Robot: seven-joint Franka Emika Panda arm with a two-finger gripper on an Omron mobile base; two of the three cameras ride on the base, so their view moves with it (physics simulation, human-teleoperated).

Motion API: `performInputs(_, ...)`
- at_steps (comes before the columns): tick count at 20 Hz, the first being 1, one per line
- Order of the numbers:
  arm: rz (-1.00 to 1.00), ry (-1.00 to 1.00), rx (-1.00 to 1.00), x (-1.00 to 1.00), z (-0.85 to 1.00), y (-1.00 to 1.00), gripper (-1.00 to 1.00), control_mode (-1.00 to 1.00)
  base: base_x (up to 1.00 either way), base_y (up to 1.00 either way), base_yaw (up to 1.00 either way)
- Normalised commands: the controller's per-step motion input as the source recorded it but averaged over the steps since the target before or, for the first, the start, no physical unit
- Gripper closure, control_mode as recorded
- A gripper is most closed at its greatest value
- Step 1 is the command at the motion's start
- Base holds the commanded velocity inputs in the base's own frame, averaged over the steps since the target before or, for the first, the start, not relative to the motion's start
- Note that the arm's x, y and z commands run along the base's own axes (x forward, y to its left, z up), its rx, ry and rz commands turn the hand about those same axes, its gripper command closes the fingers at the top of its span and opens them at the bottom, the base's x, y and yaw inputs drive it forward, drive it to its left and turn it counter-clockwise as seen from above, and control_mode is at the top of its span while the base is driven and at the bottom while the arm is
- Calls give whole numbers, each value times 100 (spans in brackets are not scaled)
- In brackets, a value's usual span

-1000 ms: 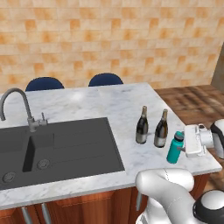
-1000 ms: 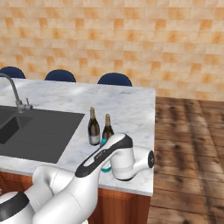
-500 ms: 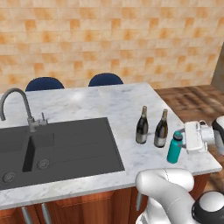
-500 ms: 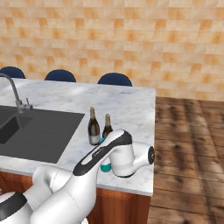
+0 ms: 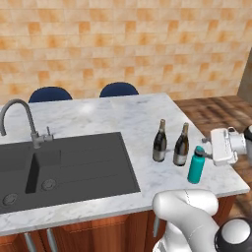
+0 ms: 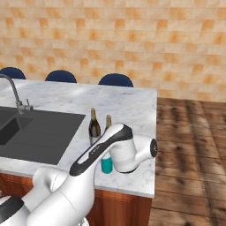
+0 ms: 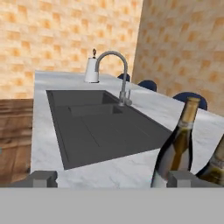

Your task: Move the drinks to the dining counter.

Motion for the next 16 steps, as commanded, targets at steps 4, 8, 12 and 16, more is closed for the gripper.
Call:
performInputs(4, 0, -7, 0, -44, 48, 0, -100, -100, 0, 0, 0)
performInputs(8, 0, -20, 0, -77, 41, 2, -100, -100, 0, 0, 0)
performInputs(12, 0, -26, -3, -73, 23, 26, -100, -100, 0, 0, 0)
performInputs(16, 0, -16, -5, -21, 16, 50, -100, -100, 0, 0, 0)
